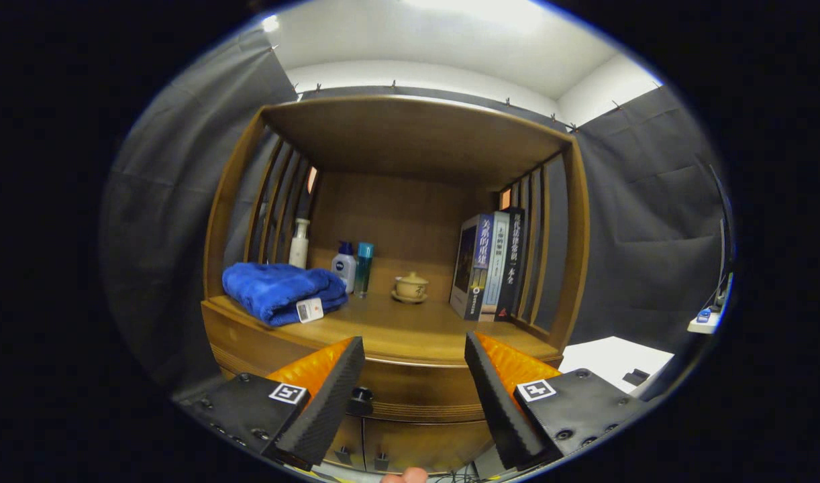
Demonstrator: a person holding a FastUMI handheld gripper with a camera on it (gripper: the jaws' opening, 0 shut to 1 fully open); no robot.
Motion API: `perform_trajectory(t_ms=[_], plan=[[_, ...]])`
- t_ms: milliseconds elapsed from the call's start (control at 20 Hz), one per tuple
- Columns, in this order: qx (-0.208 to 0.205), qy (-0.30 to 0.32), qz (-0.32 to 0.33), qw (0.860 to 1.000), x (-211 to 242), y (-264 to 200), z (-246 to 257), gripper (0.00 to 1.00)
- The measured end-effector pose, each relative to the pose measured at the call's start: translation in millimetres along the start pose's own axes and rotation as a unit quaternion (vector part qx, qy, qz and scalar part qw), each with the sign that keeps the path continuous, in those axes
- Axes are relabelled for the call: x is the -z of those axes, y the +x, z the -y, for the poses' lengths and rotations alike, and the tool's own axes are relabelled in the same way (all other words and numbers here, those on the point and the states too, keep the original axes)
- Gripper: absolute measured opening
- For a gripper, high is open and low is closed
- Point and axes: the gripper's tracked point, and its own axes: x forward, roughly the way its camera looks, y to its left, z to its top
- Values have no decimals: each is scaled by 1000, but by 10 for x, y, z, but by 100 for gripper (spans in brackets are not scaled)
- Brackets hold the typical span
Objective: Pull open the drawer, take out the items inside it, and place them on the countertop above the cabinet.
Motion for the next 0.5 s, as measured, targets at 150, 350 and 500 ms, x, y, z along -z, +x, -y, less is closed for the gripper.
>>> perform_trajectory(t_ms=[150, 350, 500], plan=[[-3, 10, -21, 1000, 304, 173, -89, 98], [-2, 34, -56, 998, 794, 259, -185, 98], [-17, 62, -37, 997, 872, 306, -334, 98]])
